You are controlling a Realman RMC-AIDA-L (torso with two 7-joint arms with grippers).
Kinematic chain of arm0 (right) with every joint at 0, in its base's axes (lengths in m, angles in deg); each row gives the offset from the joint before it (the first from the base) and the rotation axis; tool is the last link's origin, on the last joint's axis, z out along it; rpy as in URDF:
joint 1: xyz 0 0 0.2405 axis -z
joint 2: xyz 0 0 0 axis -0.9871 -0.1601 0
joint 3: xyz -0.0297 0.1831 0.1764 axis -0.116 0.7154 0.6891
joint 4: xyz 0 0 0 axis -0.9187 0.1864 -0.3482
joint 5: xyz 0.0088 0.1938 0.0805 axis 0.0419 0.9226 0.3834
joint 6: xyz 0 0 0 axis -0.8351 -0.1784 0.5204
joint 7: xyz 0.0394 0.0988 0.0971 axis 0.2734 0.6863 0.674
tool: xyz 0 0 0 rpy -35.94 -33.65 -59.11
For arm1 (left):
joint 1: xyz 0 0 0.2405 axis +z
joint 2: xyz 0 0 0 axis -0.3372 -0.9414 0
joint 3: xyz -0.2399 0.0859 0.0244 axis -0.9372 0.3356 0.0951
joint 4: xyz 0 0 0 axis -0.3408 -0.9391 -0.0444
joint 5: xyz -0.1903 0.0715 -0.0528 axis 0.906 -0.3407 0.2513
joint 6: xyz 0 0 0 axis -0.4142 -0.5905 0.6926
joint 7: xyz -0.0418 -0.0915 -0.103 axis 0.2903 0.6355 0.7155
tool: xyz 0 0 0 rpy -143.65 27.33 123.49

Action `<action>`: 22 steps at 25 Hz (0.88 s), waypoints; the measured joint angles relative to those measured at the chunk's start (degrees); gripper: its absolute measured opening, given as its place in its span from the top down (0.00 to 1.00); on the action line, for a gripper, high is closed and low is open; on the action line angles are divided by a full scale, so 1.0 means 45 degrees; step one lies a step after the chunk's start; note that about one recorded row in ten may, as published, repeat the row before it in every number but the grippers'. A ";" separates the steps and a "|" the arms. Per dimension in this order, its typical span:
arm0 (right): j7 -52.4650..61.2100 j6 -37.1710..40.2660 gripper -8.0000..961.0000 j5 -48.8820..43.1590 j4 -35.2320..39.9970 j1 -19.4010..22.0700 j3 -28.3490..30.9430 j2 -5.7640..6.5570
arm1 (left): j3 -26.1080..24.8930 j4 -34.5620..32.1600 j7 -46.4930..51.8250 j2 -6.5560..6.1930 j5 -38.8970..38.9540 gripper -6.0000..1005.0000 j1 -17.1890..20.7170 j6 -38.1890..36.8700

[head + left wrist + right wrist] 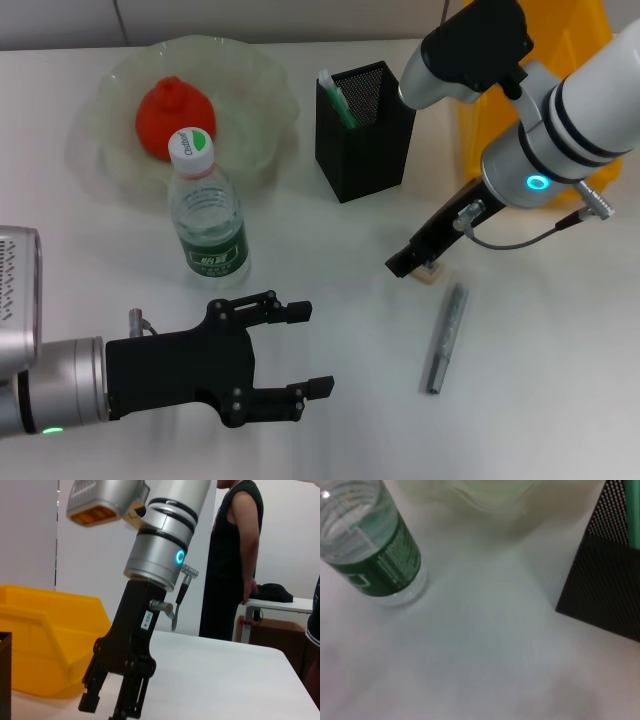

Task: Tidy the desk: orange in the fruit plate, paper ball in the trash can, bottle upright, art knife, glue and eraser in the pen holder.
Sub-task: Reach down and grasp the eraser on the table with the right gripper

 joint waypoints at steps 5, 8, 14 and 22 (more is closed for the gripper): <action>0.0069 -0.0150 0.22 -0.0060 -0.0670 -0.0204 -0.0279 -0.0035 | 0.0011 -0.0001 0.0000 0.0000 0.0000 0.20 0.0000 -0.0004; 0.0089 -0.0155 0.28 -0.0071 -0.0929 -0.0254 -0.0344 -0.0036 | 0.0008 0.0000 0.0034 -0.0008 0.0001 0.20 0.0035 -0.0127; 0.0021 -0.0207 0.38 -0.0087 -0.1332 -0.0443 -0.0446 -0.0027 | 0.0040 0.0017 0.0038 -0.0010 0.0000 0.20 0.0070 -0.0084; 0.0012 -0.0380 0.48 -0.0110 -0.1502 -0.0561 -0.0500 -0.0016 | 0.0052 0.0082 0.0038 0.0000 0.0001 0.20 0.0058 -0.0128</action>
